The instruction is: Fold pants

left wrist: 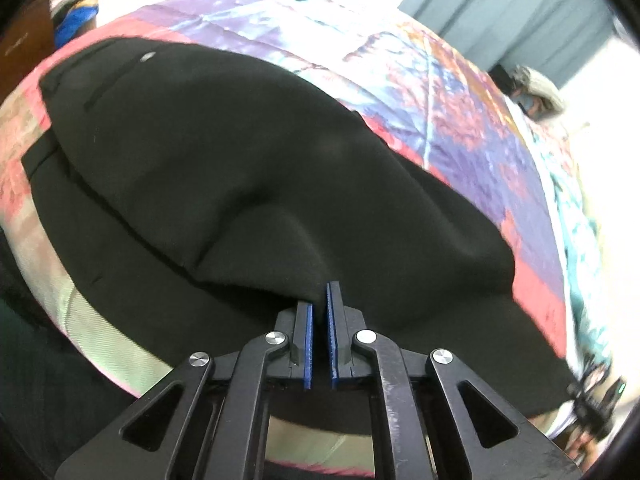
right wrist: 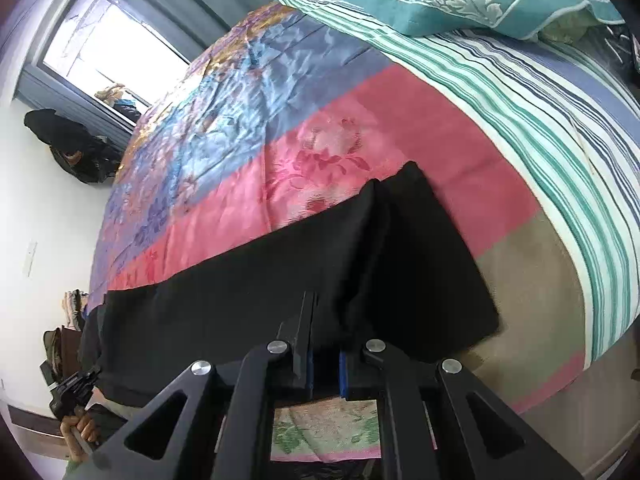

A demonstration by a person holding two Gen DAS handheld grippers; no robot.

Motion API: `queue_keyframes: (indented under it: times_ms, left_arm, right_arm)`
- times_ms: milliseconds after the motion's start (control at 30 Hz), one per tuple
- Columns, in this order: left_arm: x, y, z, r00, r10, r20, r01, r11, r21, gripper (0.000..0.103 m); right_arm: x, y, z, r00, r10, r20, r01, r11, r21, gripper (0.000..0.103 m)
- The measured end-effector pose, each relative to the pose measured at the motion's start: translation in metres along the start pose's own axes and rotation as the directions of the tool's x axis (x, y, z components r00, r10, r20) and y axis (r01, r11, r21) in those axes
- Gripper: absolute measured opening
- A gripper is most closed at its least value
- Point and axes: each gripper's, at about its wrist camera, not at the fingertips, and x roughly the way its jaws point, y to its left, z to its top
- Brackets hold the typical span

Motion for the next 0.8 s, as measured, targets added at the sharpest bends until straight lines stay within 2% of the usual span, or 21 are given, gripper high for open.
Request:
queue_keyframes:
  times_ms: [67,167,233,267,300,333,433,467,533,600,667,767,800]
  left_arm:
    - [-0.003,0.001,-0.005,1.000,0.009,-0.005,-0.009,0.999,0.034,0.006]
    - [0.005,0.007,-0.003,0.999,-0.012,-0.029,0.013,1.000,0.010,0.012]
    - [0.007,0.011,-0.001,0.999,-0.018,-0.036,0.018,1.000,-0.001,0.031]
    - [0.008,0.012,-0.001,0.999,-0.010,-0.034,0.010,1.000,-0.003,0.051]
    - [0.009,0.014,0.000,1.000,0.005,-0.028,-0.005,1.000,-0.011,0.061]
    - [0.010,0.018,0.000,1.000,0.013,-0.028,-0.014,1.000,-0.027,0.061]
    - [0.014,0.030,0.004,0.999,-0.012,-0.038,0.009,0.995,-0.099,0.058]
    - [0.015,0.033,0.006,0.999,-0.020,-0.035,0.016,0.993,-0.117,0.049]
    - [0.023,0.036,0.012,0.998,-0.050,-0.046,0.042,0.988,-0.152,0.012]
    - [0.027,0.038,0.015,0.996,-0.067,-0.055,0.055,0.981,-0.187,0.007]
    - [0.020,0.034,0.015,0.997,-0.064,-0.042,0.055,0.982,-0.183,0.006]
    - [-0.006,0.021,0.010,0.999,-0.054,-0.001,0.054,0.993,-0.102,0.006]
    - [-0.016,0.015,0.005,0.999,-0.031,0.015,0.032,0.998,-0.050,0.006]
  right_arm:
    - [0.003,-0.002,-0.003,1.000,-0.009,-0.001,0.009,1.000,0.006,0.009]
    - [0.003,-0.006,-0.009,1.000,-0.009,0.011,0.009,1.000,0.023,0.009]
    - [0.002,-0.008,-0.011,1.000,-0.009,0.025,0.008,0.999,0.033,0.009]
    - [0.001,-0.009,-0.012,0.999,-0.007,0.032,0.006,0.999,0.037,0.009]
    - [0.001,-0.009,-0.012,0.999,-0.004,0.036,0.003,0.999,0.040,0.009]
    - [-0.001,-0.009,-0.011,0.999,-0.003,0.040,0.001,0.999,0.044,0.009]
    - [-0.005,-0.009,-0.009,0.999,0.009,0.045,-0.011,0.999,0.047,0.009]
    - [-0.006,-0.009,-0.008,0.999,0.014,0.047,-0.016,0.999,0.045,0.009]
    - [-0.009,-0.007,-0.006,0.998,0.026,0.052,-0.028,0.999,0.041,0.009]
    - [-0.011,-0.006,-0.004,0.998,0.031,0.055,-0.033,0.999,0.038,0.009]
    - [-0.012,-0.005,-0.002,0.998,0.025,0.053,-0.027,0.999,0.032,0.009]
    - [-0.012,-0.004,-0.001,0.999,0.012,0.043,-0.013,1.000,0.017,0.009]
    - [-0.011,-0.004,0.000,0.999,0.002,0.034,-0.002,1.000,0.008,0.009]
